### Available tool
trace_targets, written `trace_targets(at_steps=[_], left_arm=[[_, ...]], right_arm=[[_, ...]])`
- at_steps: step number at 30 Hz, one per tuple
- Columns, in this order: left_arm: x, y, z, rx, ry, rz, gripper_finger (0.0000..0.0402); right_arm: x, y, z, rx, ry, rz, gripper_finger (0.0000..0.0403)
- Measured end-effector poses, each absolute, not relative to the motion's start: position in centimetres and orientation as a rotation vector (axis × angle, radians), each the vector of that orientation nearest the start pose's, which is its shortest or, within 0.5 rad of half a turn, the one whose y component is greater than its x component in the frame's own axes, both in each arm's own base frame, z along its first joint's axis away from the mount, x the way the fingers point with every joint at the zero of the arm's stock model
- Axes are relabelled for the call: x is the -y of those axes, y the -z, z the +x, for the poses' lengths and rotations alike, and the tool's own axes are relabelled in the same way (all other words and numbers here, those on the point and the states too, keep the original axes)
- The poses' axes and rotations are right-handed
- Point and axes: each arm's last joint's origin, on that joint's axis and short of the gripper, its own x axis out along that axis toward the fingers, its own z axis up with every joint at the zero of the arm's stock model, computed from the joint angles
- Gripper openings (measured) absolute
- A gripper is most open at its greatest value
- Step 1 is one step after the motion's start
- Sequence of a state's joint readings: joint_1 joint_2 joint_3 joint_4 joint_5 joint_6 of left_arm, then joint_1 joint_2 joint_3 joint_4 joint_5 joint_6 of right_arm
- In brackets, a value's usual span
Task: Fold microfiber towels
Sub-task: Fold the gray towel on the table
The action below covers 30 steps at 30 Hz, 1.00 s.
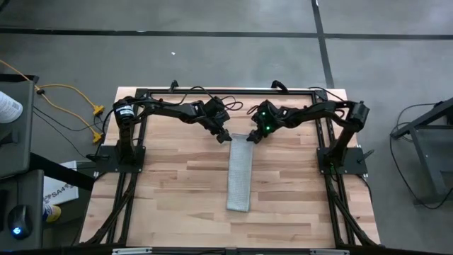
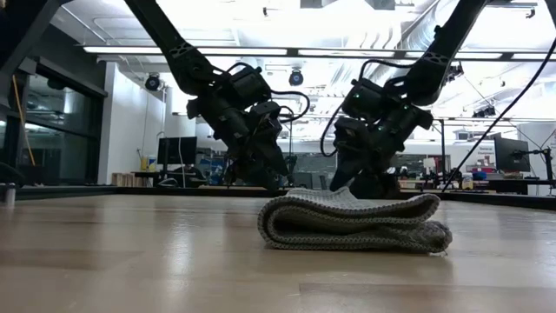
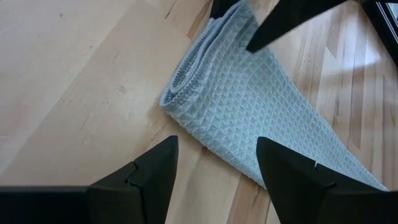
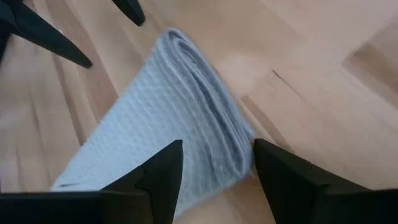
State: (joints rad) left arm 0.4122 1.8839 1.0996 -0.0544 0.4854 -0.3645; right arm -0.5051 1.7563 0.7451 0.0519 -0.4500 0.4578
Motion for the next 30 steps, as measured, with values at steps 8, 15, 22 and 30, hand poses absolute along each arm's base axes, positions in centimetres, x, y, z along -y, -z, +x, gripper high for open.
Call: trace_targets(at_steps=[8, 15, 22, 30], left_arm=[[-14.0, -15.5, 35.3, -0.768, -0.069, -0.711, 0.0219], [-14.0, -15.5, 35.3, -0.768, -0.069, -0.711, 0.0219], [-14.0, -15.5, 35.3, -0.768, -0.069, -0.711, 0.0219], [-14.0, -15.5, 35.3, -0.767, -0.069, -0.711, 0.0219]], right_arm=[[13.7, -12.5, 26.3, -0.847, 0.294, 0.818, 0.0193], [13.0, -12.5, 26.7, -0.857, 0.271, 0.8, 0.0193], [13.0, -12.3, 26.8, -0.858, 0.269, 0.801, 0.0193], [12.7, -12.4, 27.0, -0.855, 0.255, 0.792, 0.0193]])
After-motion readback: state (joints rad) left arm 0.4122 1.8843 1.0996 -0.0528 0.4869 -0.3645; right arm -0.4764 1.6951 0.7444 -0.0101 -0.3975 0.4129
